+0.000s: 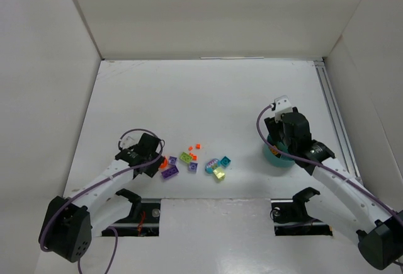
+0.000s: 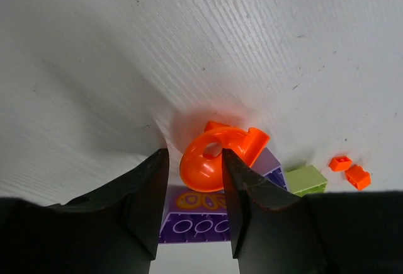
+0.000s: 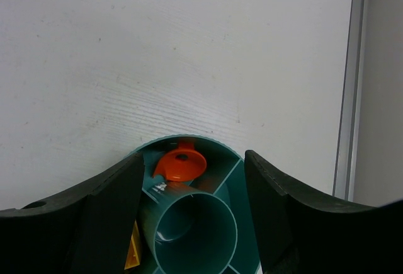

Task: Sort the legos into containers by color

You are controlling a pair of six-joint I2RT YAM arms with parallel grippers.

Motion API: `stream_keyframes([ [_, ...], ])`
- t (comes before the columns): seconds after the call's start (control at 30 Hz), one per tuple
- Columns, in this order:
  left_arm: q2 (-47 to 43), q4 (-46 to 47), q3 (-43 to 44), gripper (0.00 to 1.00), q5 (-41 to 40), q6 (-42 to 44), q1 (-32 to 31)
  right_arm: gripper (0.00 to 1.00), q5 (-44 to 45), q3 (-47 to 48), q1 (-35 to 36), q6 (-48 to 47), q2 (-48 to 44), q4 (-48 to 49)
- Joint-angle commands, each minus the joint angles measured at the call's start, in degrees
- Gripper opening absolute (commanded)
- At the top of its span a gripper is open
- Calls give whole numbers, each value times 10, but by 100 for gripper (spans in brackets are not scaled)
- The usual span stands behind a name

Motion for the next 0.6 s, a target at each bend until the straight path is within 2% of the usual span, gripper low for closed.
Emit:
stream_keyframes([
  [0.0,-14,8,-12,36,-18,-19,4,70,-1,4,-4,-3,2,18],
  [0.27,-38,20,-29,20,-44,-38,4,70,-1,4,-4,-3,-3,13],
  [0.4,-50,27,-35,0,-63,-33,4,70,-1,4,-4,-3,-9,7],
  [0.57,-68,25,-28,0,-75,-12,4,70,-1,4,-4,-3,-21,7],
])
